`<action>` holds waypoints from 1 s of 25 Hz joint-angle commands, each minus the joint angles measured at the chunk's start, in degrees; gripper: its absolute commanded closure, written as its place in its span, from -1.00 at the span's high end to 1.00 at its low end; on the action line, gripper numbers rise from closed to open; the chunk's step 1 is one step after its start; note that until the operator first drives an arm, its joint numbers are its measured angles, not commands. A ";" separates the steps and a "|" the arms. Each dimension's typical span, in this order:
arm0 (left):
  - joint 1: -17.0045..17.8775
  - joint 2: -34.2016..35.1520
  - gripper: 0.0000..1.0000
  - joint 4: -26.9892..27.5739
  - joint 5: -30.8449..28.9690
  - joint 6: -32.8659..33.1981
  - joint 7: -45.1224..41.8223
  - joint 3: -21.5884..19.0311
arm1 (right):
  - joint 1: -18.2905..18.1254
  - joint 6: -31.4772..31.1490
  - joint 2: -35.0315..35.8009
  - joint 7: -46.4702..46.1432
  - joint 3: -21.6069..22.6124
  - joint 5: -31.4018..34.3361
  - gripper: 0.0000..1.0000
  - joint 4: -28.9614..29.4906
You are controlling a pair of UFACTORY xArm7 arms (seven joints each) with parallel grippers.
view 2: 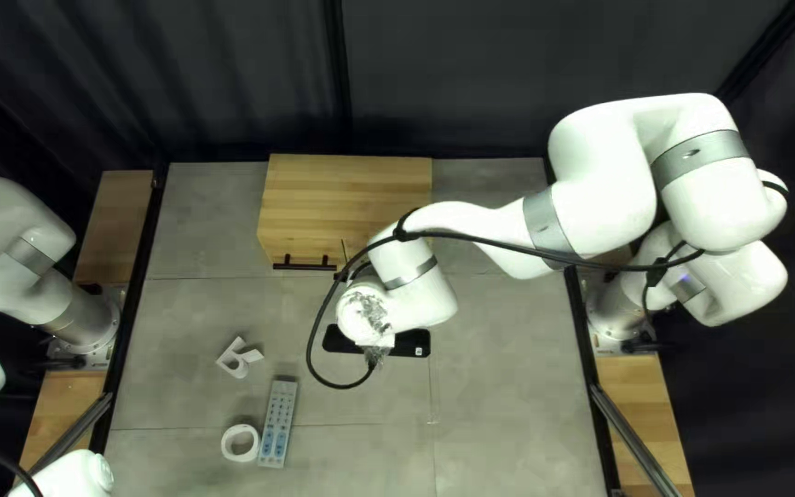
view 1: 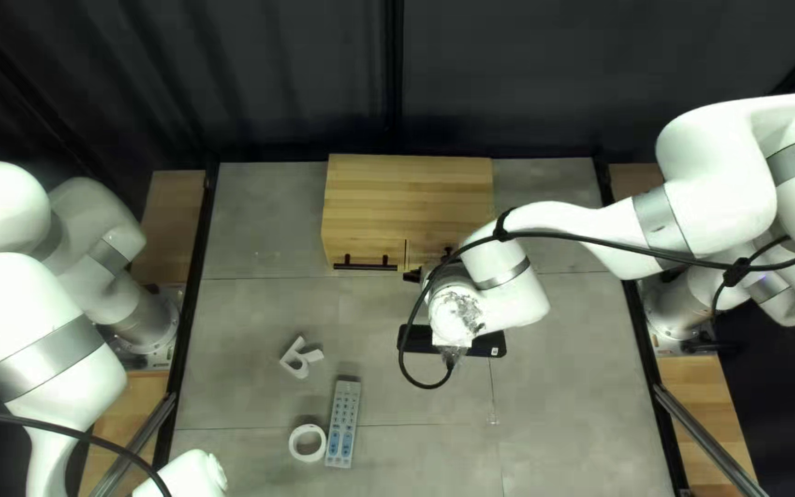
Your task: Open drawers and place objects into drawer and close
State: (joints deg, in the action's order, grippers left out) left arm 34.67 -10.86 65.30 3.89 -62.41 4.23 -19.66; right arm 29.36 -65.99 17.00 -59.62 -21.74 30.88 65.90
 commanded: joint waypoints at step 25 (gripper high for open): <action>0.00 0.00 1.00 0.00 0.00 0.00 0.00 0.00 | -1.03 0.62 1.53 -0.03 -0.54 -0.53 0.75 0.82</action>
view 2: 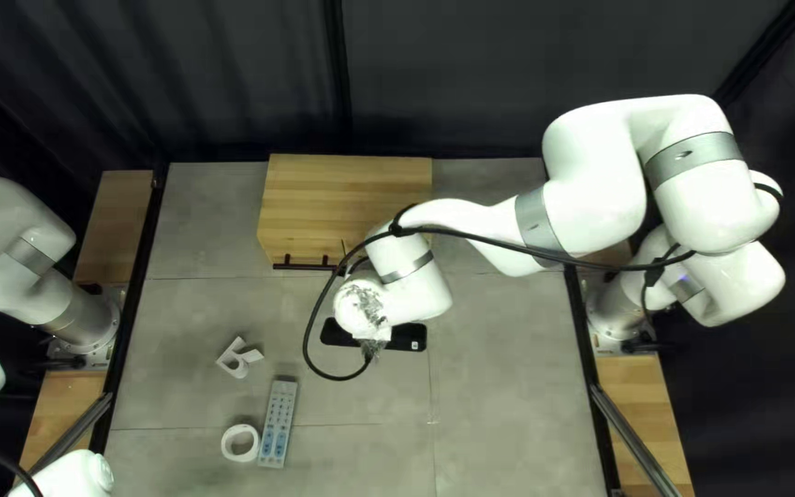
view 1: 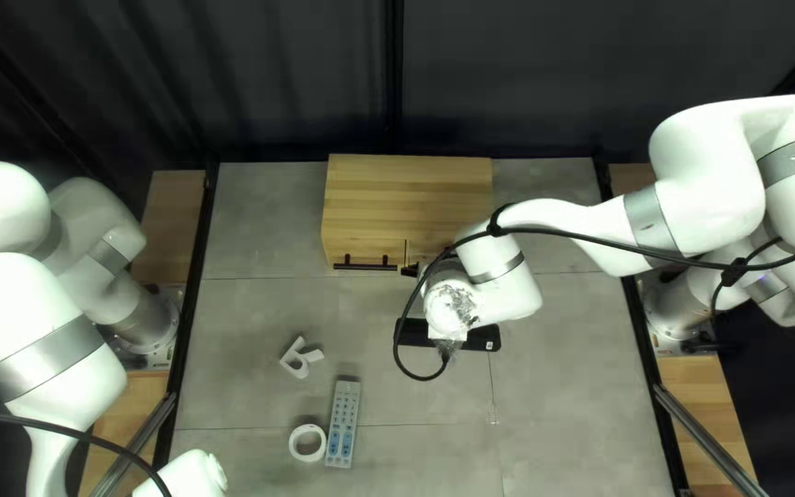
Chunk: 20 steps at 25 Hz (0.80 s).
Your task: Open drawers and place objects into drawer and close
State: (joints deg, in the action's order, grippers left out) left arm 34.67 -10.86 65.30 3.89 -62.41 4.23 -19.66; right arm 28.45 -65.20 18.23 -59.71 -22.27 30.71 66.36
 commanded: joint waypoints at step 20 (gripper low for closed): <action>0.00 0.00 1.00 0.00 0.00 0.00 0.00 0.00 | -0.60 -0.53 1.01 0.18 -0.09 -1.58 0.92 1.28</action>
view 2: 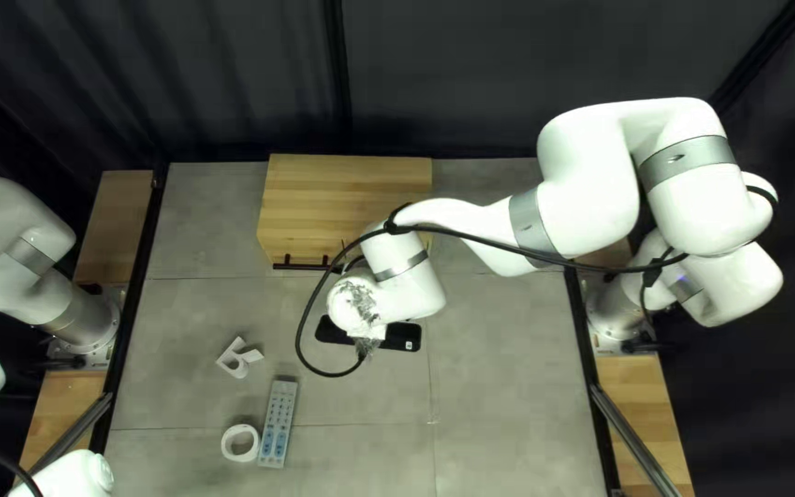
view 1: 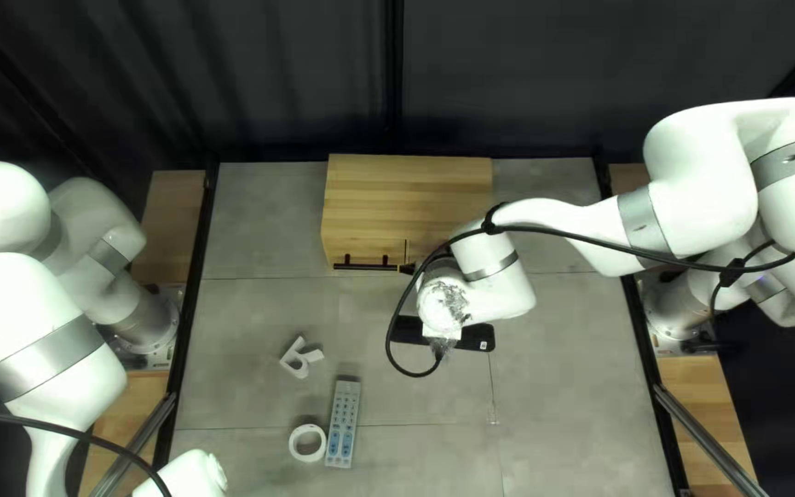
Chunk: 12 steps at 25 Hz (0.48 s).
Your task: Open drawers and place objects into drawer and close
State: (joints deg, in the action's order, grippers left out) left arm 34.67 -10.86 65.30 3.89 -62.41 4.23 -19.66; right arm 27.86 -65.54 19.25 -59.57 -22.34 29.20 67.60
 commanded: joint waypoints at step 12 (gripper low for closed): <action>0.00 0.00 1.00 0.00 0.00 0.00 0.00 0.00 | -0.28 -0.85 0.17 0.38 -0.21 -0.71 0.95 0.28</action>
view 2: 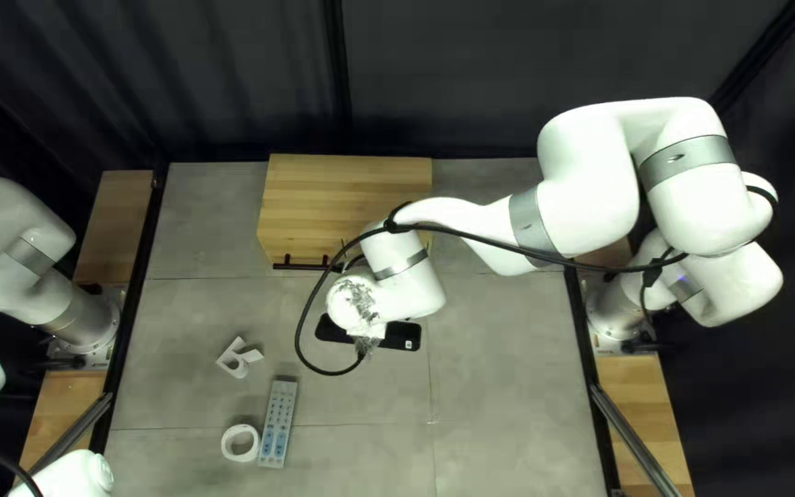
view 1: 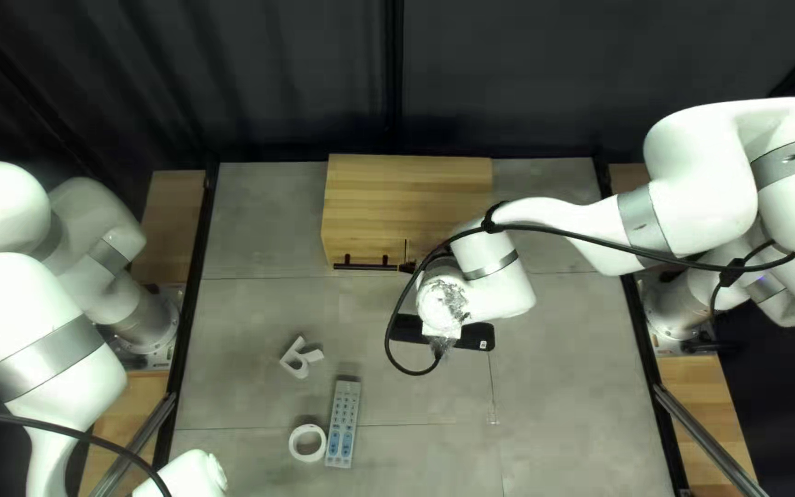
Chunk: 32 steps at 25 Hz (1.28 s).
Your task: Open drawers and place objects into drawer and close
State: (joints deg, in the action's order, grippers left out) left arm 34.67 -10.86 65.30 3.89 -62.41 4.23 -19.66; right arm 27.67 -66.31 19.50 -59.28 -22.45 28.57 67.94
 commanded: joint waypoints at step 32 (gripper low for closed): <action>0.00 0.00 1.00 0.00 0.00 0.00 0.00 0.00 | 1.01 -0.01 -0.28 0.77 0.37 1.01 -0.80 -0.69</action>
State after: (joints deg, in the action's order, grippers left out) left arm 34.67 -10.86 65.30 3.89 -62.41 4.23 -19.66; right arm 28.66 -66.33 19.12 -58.48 -22.09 29.53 67.21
